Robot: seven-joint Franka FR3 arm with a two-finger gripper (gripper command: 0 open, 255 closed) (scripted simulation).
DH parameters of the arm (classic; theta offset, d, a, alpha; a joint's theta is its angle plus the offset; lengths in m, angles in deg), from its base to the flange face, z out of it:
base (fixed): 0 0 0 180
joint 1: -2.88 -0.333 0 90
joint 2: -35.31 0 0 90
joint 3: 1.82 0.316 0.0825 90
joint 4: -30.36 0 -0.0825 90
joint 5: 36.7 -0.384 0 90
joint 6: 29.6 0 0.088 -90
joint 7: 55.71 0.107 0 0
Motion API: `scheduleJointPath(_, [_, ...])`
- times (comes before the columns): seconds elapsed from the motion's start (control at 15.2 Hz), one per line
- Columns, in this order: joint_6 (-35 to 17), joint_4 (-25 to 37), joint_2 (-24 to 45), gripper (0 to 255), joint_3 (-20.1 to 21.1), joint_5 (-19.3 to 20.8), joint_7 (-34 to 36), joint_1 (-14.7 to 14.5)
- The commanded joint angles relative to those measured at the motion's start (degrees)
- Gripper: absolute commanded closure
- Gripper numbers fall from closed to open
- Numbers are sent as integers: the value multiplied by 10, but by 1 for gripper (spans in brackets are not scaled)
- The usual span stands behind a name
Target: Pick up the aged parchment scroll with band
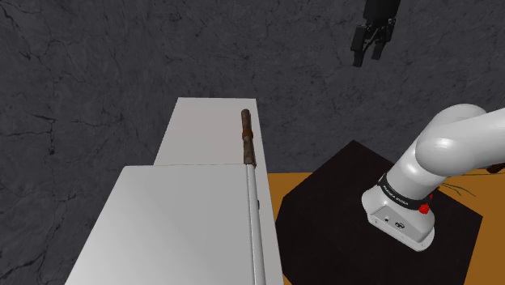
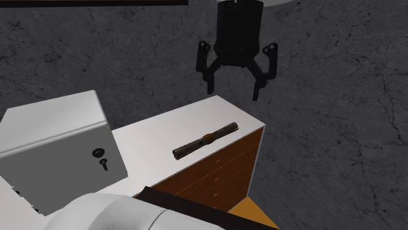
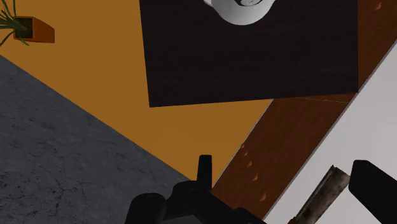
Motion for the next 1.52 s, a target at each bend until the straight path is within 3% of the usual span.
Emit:
scheduleJointPath(0.0, [0, 0, 0, 0, 0, 0, 0, 0])
scheduleJointPath(0.73, [-257, -112, 103, 0, 21, -49, 67, -13])
scheduleJointPath(1.45, [-515, -112, 316, 0, 41, -99, 111, -34])
